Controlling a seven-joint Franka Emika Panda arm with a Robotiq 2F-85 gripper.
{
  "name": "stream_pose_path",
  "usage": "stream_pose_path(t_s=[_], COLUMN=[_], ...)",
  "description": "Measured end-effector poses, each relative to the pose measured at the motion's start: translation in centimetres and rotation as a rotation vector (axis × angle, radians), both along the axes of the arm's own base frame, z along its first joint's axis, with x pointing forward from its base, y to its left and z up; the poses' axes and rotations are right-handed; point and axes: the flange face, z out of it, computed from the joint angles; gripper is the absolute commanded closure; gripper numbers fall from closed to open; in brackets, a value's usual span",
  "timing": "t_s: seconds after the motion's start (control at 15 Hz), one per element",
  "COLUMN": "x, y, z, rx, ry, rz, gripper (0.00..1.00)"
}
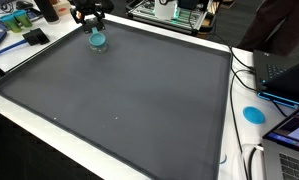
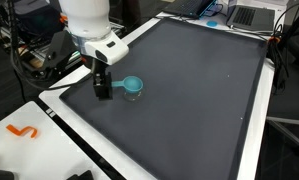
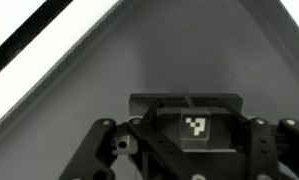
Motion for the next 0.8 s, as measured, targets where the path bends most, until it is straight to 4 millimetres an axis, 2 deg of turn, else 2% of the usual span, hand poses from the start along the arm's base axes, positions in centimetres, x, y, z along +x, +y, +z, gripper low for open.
stream_pose_path(t_s=[0.8], x=[0.5], y=[0.0], z=[-1.7], rx=[-0.077], ry=[0.029], rz=[-0.036], gripper=[0.72])
